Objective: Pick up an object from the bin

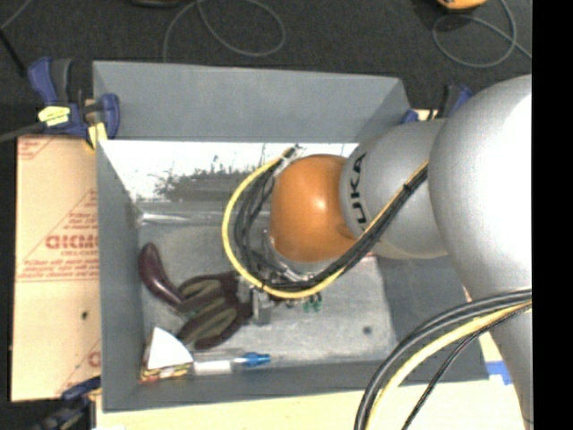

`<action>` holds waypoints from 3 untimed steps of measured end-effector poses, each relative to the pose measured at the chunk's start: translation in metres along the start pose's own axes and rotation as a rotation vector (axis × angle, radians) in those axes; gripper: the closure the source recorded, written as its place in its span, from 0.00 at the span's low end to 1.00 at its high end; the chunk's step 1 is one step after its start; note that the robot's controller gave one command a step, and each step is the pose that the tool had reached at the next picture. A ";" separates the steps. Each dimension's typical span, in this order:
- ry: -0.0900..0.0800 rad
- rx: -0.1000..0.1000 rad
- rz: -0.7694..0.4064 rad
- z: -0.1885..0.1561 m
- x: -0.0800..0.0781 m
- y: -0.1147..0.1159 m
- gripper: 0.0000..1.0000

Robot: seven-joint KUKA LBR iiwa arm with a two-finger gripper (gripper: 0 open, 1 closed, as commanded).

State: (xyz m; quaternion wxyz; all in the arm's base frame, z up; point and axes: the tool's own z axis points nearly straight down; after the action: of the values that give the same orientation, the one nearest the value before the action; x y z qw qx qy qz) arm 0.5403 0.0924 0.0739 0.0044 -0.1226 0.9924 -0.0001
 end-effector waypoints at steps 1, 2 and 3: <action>-0.002 -0.001 -0.008 0.001 -0.004 -0.002 1.00; -0.004 -0.001 0.001 0.001 -0.011 -0.005 1.00; -0.006 -0.002 0.018 0.001 -0.020 -0.009 1.00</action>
Offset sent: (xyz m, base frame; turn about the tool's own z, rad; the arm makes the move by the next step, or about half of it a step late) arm 0.0120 -0.0044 -0.0034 0.0072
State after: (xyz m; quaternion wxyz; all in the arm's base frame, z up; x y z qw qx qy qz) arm 0.5620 0.0888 0.0733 0.0074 -0.1138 0.9935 0.0015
